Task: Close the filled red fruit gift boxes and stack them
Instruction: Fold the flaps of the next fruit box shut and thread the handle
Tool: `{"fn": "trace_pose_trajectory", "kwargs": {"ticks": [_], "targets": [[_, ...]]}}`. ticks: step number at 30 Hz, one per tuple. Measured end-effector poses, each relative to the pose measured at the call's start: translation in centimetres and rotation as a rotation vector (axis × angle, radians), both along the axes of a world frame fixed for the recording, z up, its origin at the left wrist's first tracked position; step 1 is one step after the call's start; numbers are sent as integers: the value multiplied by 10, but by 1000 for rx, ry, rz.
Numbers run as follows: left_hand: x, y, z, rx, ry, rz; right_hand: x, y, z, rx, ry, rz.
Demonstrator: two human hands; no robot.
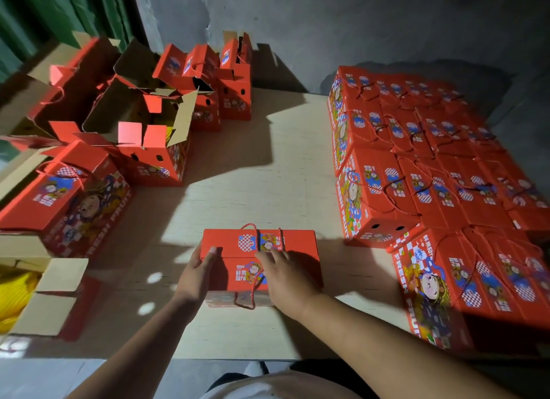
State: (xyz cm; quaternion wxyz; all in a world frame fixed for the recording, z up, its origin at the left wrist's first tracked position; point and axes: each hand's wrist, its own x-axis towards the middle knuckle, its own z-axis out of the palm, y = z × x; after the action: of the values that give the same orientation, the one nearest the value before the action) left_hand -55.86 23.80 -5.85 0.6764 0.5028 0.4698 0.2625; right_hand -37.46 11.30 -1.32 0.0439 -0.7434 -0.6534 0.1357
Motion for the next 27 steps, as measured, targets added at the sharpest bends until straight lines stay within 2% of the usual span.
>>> {"fn": "trace_pose_trajectory", "kwargs": {"ticks": [4,8,13,17,19,22,27], "targets": [[-1,2,-4,-13,12,1,-2,1,6,-1,25,-2],[0,2,-5,-1,36,11,-8,2,21,56,412,-179],[1,1,-1,-11,83,5,-10,14,55,195,713,-358],[1,-5,13,-78,220,50,-1,30,95,287,949,-486],[-1,-8,19,-156,291,33,5,36,112,302,957,-518],[-1,-7,24,-245,283,52,6,35,127,294,968,-530],[12,-8,33,-227,241,115,3,24,144,288,982,-497]]}}
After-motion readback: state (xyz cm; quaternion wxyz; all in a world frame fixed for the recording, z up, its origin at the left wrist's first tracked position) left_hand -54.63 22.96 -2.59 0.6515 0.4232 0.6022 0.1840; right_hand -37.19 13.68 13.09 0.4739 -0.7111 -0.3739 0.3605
